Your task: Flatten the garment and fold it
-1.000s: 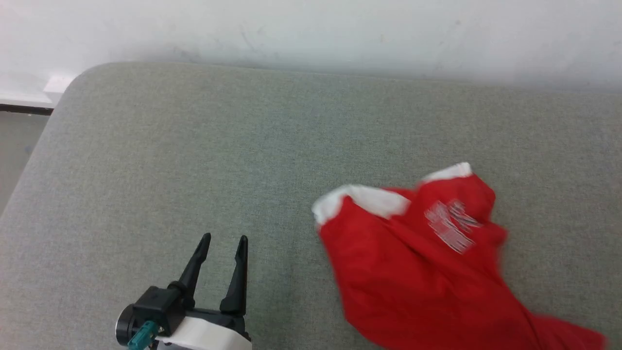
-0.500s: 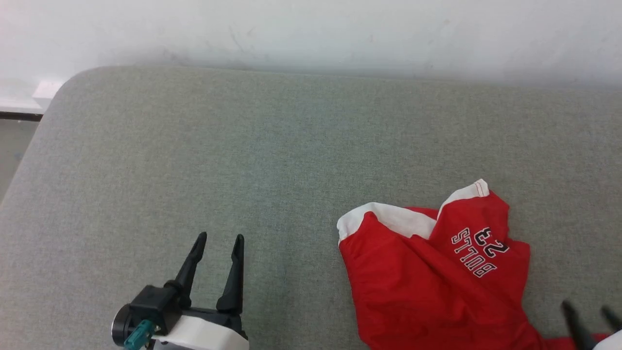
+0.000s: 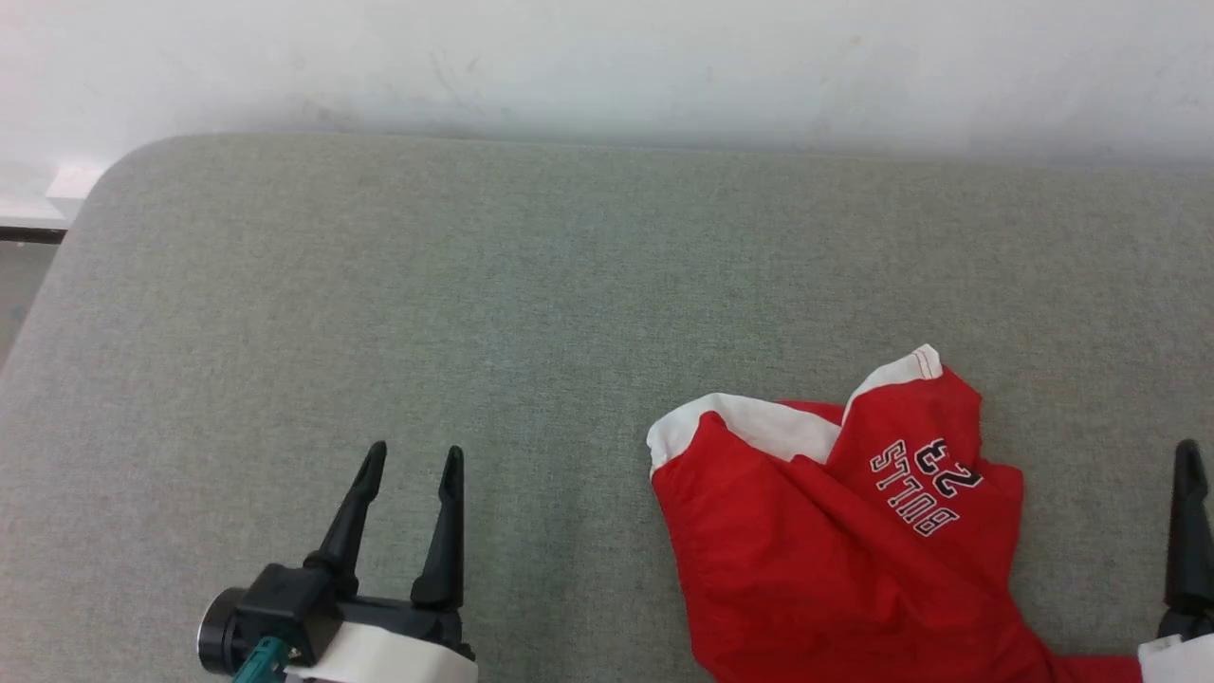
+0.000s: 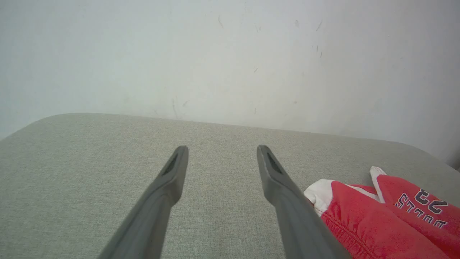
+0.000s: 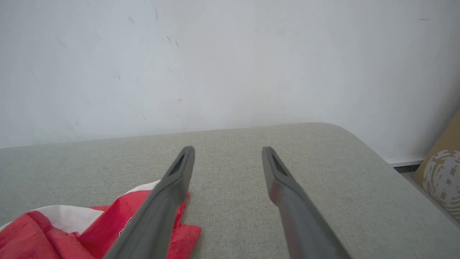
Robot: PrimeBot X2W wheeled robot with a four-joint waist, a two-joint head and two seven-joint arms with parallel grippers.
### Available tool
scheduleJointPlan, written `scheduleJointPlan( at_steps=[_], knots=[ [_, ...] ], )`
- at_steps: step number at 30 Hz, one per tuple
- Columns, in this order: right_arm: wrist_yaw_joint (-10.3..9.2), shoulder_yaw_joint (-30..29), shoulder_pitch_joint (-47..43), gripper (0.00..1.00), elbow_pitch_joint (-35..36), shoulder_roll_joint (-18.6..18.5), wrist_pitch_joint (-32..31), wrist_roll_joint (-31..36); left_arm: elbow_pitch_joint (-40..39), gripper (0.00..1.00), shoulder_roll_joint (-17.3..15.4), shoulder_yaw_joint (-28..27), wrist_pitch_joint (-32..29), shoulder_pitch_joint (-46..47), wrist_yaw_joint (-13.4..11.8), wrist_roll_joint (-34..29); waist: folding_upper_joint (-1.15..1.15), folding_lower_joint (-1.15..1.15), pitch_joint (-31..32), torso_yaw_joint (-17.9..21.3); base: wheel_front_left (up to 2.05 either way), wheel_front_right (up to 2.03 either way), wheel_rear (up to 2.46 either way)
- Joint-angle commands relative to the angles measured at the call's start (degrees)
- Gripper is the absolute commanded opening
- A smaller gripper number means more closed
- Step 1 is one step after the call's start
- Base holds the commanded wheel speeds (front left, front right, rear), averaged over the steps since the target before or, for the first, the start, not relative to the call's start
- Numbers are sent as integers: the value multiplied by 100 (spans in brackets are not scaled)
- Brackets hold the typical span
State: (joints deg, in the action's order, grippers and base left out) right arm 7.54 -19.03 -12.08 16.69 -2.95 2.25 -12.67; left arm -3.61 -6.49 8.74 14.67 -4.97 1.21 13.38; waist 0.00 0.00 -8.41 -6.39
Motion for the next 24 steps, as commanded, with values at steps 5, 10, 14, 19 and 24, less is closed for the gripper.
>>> scheduleJointPlan(
  at_steps=[5, 10, 14, 19, 24],
  knots=[
    [-5, 68, 105, 100, -308, 7, 337, 80, -50, 100, -130, 233, -301, 212, 118, -175, 0, 0, -132, 65, 0, 0, 0],
    [-5, 66, 253, 100, -372, 7, 341, 127, 128, 100, -122, 608, -1281, 732, 377, 76, 0, 0, -276, 91, 0, 0, 0],
    [-5, 133, 318, 100, -455, 7, 306, 101, 375, 100, -48, 928, -2162, 1171, 508, 475, 0, 0, -375, 134, 0, 0, 0],
    [-5, 211, 387, 100, -595, 7, 334, 73, 630, 100, -5, 1334, -2966, 1570, 579, 842, 0, 0, -467, 248, 0, 0, 0],
    [-5, 266, 432, 100, -686, 7, 355, 53, 919, 100, 2, 1592, -3436, 1800, 600, 1040, 0, 0, -531, 379, 0, 0, 0]
  ],
)
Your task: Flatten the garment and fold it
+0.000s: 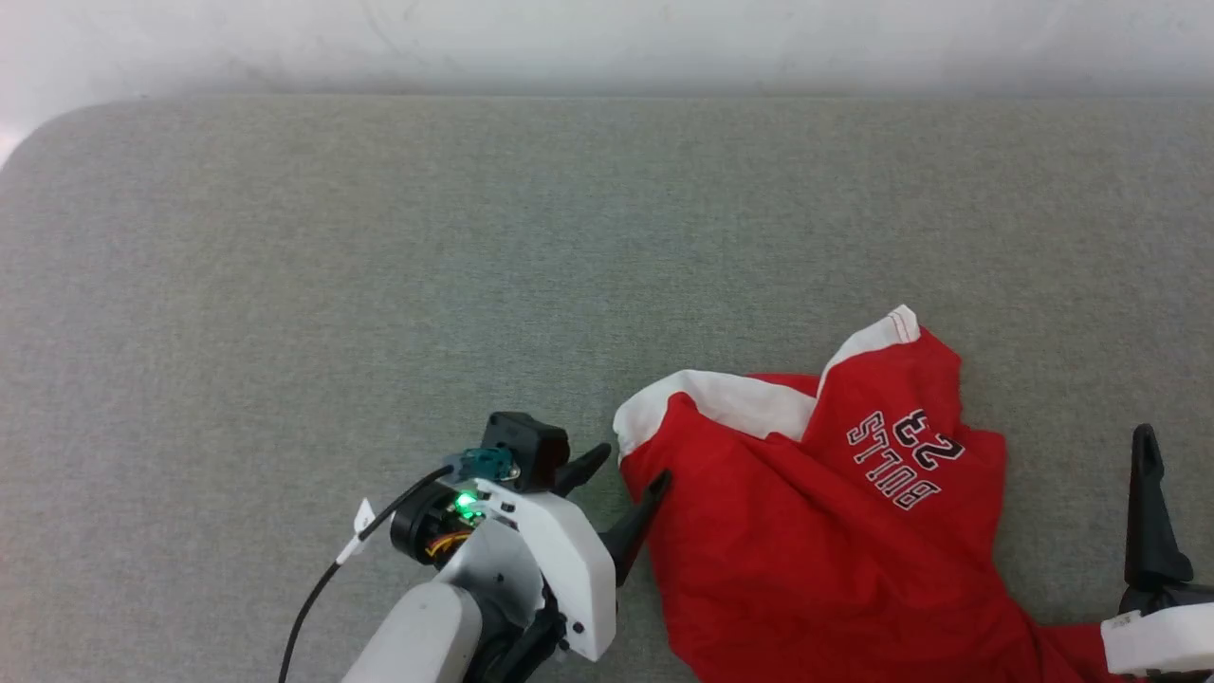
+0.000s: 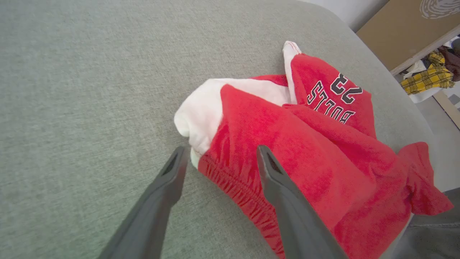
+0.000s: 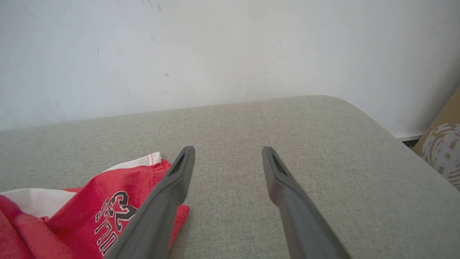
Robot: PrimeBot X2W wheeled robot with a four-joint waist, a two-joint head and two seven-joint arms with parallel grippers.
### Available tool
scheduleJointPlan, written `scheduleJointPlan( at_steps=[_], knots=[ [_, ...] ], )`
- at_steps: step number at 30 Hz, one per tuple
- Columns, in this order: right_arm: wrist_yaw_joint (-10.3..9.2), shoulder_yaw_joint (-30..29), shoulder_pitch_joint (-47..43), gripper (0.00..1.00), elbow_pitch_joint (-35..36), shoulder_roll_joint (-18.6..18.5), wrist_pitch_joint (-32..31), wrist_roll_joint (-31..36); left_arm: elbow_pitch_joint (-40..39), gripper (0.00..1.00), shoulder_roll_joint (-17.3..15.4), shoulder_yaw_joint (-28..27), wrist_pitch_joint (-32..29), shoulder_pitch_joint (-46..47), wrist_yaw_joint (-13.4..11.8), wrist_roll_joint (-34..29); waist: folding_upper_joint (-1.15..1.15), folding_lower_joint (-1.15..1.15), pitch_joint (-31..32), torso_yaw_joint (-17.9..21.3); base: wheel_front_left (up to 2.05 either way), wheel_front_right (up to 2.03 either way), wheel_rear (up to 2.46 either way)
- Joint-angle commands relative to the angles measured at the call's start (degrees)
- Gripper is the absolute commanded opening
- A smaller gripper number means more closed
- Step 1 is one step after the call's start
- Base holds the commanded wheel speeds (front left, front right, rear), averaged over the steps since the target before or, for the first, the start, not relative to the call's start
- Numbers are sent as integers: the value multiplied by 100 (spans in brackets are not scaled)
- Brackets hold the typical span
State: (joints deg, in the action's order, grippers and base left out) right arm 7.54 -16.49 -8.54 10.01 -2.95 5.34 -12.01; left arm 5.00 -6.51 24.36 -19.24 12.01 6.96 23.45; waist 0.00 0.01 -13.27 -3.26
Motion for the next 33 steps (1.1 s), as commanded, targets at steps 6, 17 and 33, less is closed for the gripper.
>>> scheduleJointPlan(
  at_steps=[6, 17, 33],
  knots=[
    [-5, 59, 109, 100, -112, 7, 85, -42, 582, 90, 46, 144, -298, 281, -81, -9, 0, -1, -78, 186, 0, 0, 0],
    [-5, 44, 70, 100, -190, 7, 85, -26, 890, 0, 92, 57, 140, 384, -356, -47, 0, -1, 51, 146, 0, 0, 0],
    [-5, -34, 98, 100, -84, 7, -58, 26, -91, 100, -597, -930, 394, -560, -1178, 129, 0, -1, -79, -182, 0, 0, 0]
  ],
)
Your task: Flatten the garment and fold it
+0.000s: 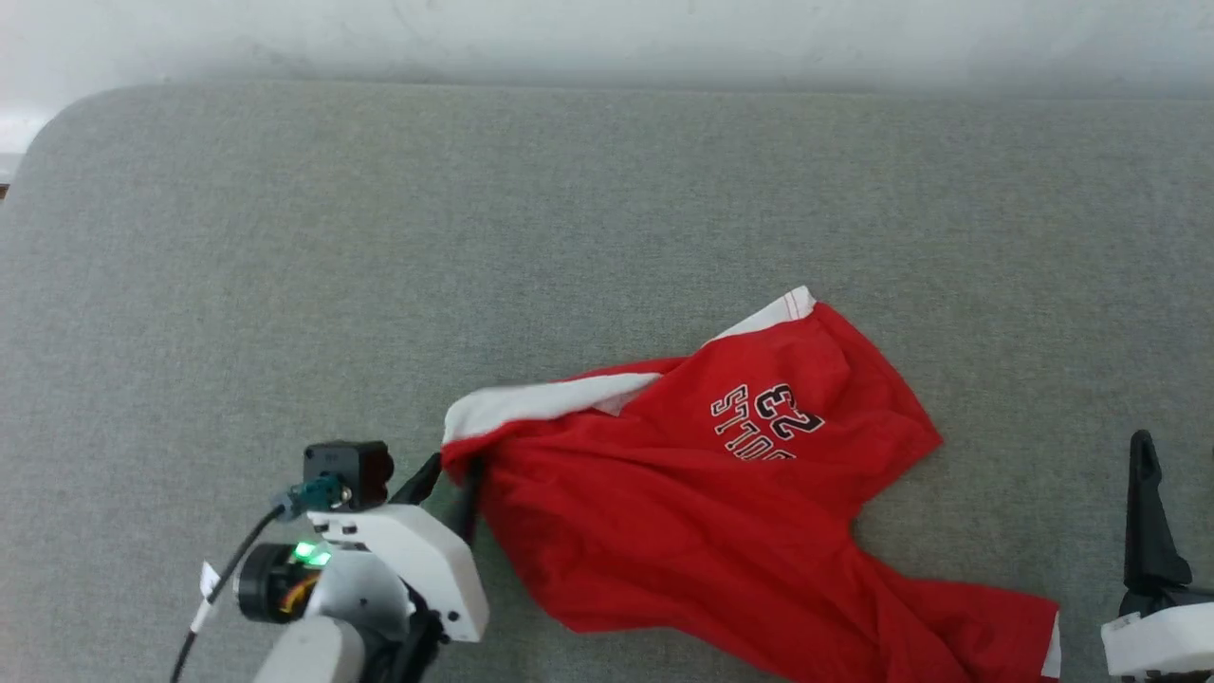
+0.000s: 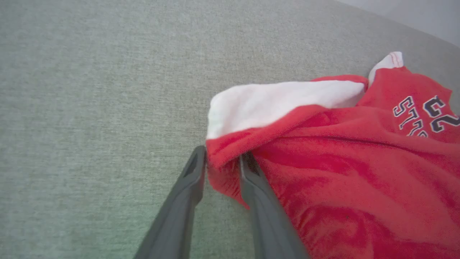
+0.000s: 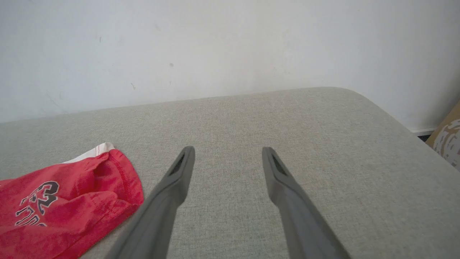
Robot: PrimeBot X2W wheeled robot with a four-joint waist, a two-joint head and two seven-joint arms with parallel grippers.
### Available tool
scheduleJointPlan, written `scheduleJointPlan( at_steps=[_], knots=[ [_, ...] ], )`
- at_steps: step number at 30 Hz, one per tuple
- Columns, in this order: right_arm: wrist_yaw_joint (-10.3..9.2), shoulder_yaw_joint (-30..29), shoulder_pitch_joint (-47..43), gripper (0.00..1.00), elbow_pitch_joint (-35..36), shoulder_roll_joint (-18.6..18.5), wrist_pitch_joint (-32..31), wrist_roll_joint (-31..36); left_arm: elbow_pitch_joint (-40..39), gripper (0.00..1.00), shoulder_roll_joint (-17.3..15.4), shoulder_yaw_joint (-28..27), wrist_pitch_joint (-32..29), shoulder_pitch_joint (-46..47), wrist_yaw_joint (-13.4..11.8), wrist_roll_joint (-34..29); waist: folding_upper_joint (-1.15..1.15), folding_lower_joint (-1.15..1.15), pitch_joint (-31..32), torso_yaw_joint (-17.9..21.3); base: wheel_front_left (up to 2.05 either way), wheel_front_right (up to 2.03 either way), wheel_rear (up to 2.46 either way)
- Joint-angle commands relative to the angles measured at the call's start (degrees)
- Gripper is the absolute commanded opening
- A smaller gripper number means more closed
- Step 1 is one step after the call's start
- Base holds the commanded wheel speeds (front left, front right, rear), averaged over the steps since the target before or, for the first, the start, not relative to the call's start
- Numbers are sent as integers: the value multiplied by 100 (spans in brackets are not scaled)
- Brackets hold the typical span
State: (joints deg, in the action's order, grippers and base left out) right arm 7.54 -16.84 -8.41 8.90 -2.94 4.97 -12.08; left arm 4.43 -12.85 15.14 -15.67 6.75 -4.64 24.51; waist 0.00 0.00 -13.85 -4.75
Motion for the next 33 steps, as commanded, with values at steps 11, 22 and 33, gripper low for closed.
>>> scheduleJointPlan(
  at_steps=[11, 22, 33],
  knots=[
    [-5, 220, 184, 100, 188, 6, -291, 257, -939, 100, 391, -797, 1319, -542, 37, 715, 0, 0, 88, -200, 0, 0, 0],
    [-5, 1309, 1047, 100, -84, 6, -1809, 647, -997, 100, 508, -1119, 2910, -943, -472, -203, 0, 0, 45, -504, 0, 0, 0],
    [-5, 1585, 1863, 100, -1108, -106, -3050, 1096, -605, 100, 732, -901, 3013, -765, -349, -119, 0, 0, -113, -1001, 0, 0, 0]
  ],
)
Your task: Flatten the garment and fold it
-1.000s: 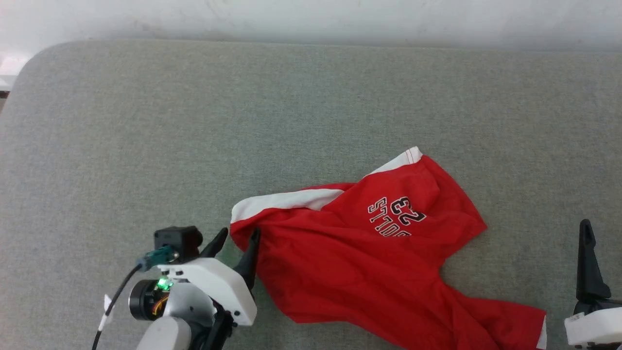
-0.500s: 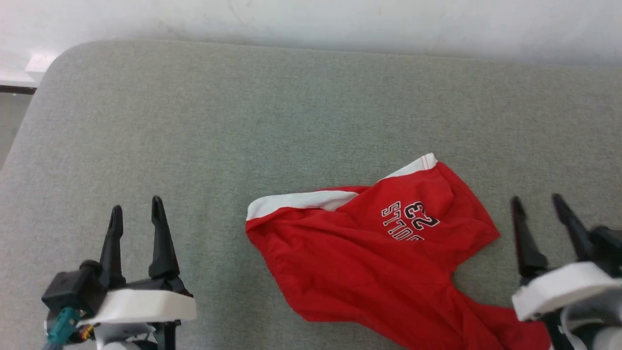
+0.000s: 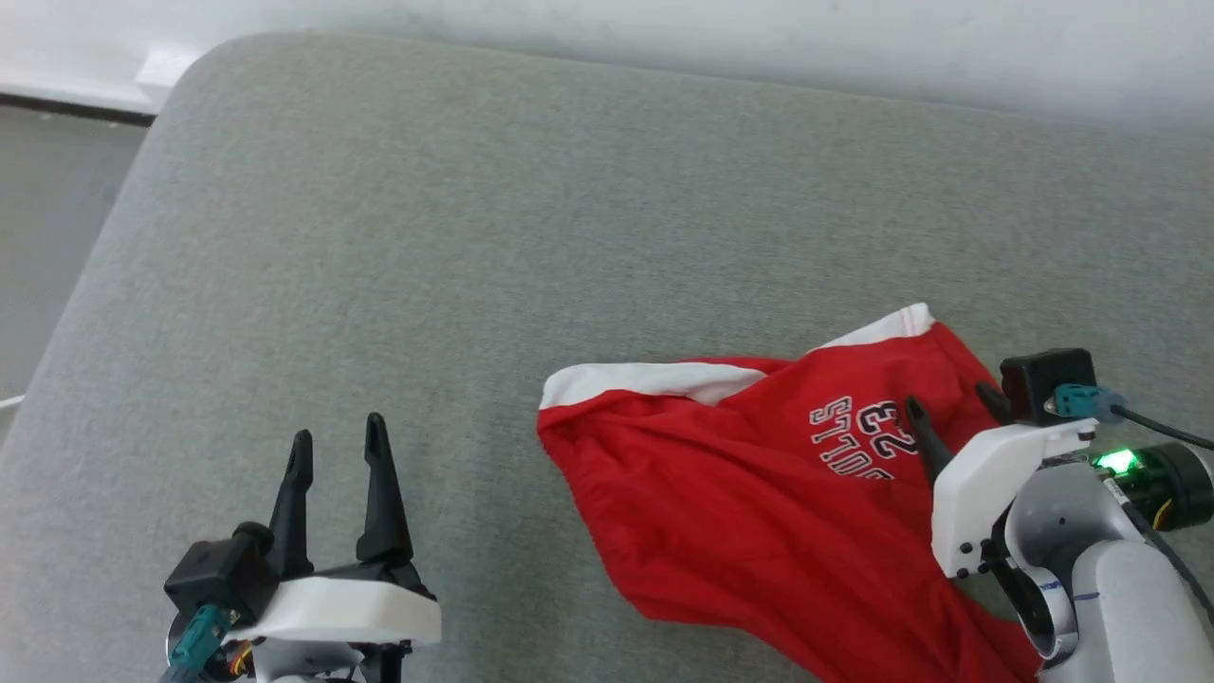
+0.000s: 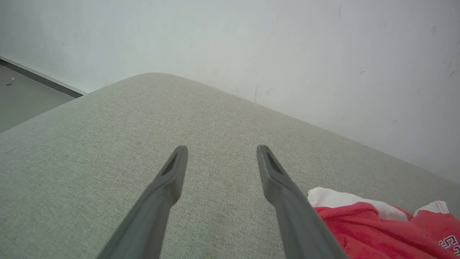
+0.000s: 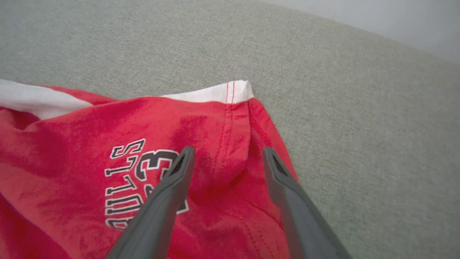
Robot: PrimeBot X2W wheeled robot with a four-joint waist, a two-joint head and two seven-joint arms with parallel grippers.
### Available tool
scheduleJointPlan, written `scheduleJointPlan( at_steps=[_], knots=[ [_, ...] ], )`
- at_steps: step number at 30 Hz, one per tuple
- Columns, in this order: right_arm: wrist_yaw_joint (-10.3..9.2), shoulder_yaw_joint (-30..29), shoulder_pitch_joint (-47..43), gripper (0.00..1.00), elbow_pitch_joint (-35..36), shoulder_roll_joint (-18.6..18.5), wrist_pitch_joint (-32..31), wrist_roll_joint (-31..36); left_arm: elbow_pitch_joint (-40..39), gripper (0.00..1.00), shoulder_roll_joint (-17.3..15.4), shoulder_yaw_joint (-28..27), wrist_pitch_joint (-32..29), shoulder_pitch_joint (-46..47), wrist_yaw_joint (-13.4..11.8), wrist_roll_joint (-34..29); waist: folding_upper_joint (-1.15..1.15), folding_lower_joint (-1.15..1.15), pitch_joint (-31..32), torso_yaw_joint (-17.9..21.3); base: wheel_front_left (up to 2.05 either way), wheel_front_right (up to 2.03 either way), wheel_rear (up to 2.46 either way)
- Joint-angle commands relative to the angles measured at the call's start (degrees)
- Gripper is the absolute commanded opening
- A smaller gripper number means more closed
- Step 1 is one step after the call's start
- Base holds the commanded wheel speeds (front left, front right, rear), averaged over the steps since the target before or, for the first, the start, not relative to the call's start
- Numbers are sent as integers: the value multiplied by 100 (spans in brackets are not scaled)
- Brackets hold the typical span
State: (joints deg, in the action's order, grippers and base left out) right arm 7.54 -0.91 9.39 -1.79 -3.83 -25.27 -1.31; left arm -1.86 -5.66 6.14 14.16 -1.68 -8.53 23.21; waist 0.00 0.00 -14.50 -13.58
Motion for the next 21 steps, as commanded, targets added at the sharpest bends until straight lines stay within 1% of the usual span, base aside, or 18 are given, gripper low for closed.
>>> scheduleJointPlan(
  at_steps=[1, 2, 3, 5, 6, 7, 11, 14, 18, 19, 21],
  knots=[
    [-5, -9, 103, 100, -112, -31, -83, 39, 44, 100, 19, -6, 36, 80, 48, 17, 0, 0, -49, -143, 0, 0, 0],
    [-5, -28, 118, 100, -172, -33, -133, 49, 63, 100, 23, -7, 41, 83, 59, 19, 0, 0, -50, -166, 0, 0, 0],
    [-5, -67, 132, 64, -222, -27, -164, 39, 80, 100, 26, -6, 45, 87, 67, 20, 0, 0, -51, -181, 0, 0, 0],
    [-5, -120, 154, 25, -308, -19, -196, 39, 106, 100, 37, -1, 52, 102, 79, 22, 0, 0, -56, -208, 0, 0, 0],
    [-5, -164, 168, 11, -339, -12, -188, 30, 117, 100, 42, 2, 55, 112, 81, 22, 0, 0, -59, -213, 0, 0, 0],
    [-5, -194, 183, 0, -368, -5, -172, 26, 127, 100, 47, 4, 57, 120, 84, 23, 0, 0, -58, -214, 0, 0, 0],
    [-5, -275, 219, 0, -398, 28, -66, -16, 157, 100, 48, -8, 64, 121, 95, 22, 0, 0, -13, -151, 0, 0, 0],
    [-5, -416, 207, 0, -241, 46, 38, -68, 156, 100, 18, -18, 67, 91, 93, 1, 0, 0, 54, -61, 0, 0, 0],
    [-5, -921, -61, 0, 165, 65, 80, -131, 155, 100, -3, 10, 44, 53, 83, -7, 0, 0, 162, 28, 0, 0, 0],
    [-5, -921, -61, 0, 165, 65, 80, -131, 155, 100, -3, 10, 44, 53, 83, -7, 0, 0, 162, 28, 0, 0, 0],
    [-5, -1183, -326, 0, 394, 76, 30, -190, 142, 100, -11, 29, 9, 19, 79, -1, 0, 0, 202, 73, 0, 0, 0]
  ],
)
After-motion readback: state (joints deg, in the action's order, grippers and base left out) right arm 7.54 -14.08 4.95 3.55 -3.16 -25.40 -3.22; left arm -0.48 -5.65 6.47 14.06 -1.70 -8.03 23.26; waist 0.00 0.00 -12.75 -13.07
